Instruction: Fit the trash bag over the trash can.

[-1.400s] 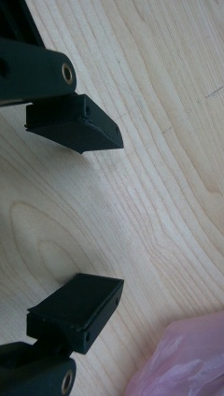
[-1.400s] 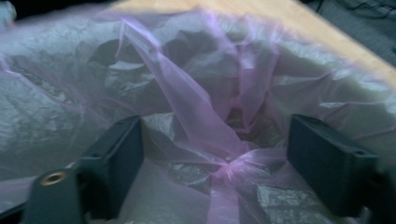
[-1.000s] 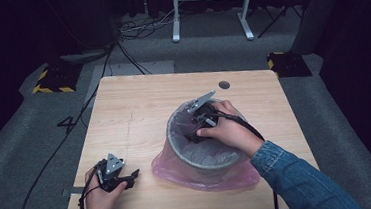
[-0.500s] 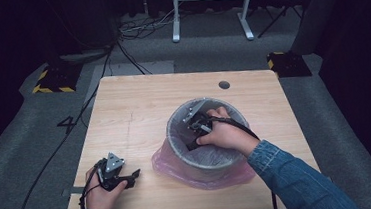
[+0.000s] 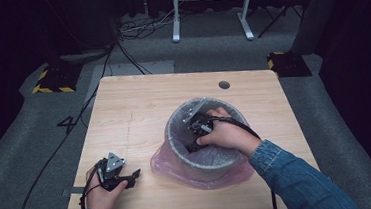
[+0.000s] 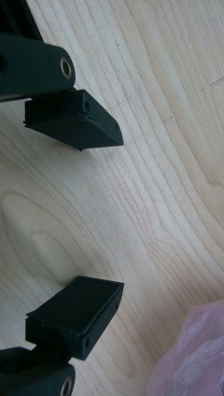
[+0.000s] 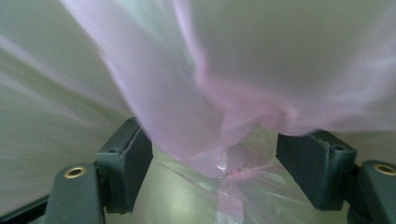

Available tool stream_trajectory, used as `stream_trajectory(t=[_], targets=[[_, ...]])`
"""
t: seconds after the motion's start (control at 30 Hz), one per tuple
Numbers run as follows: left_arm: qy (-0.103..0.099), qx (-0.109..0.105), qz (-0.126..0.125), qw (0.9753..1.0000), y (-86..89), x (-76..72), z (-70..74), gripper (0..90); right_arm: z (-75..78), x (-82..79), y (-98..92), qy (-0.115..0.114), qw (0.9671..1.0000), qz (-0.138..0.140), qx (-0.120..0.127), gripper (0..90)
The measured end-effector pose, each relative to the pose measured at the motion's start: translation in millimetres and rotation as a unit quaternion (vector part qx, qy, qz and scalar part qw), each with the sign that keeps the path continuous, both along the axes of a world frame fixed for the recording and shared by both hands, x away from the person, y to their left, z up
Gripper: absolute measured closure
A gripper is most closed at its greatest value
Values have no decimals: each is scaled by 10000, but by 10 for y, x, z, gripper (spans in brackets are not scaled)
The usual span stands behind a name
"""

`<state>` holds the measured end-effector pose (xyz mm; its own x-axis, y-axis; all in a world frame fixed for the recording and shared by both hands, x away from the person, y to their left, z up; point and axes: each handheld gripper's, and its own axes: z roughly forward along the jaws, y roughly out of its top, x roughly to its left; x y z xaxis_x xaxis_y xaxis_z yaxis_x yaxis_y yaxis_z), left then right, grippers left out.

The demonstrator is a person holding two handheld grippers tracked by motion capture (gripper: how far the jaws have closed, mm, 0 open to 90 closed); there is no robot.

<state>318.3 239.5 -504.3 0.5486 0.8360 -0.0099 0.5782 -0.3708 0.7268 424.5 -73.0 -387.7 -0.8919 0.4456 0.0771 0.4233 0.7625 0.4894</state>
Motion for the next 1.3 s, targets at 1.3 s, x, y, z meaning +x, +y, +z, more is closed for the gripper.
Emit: stream_trajectory(t=[1.3], targets=[[9,-12,9,10000,-40,14,-2,248,1168,-615,-702,-785,9843,1333,852,307]])
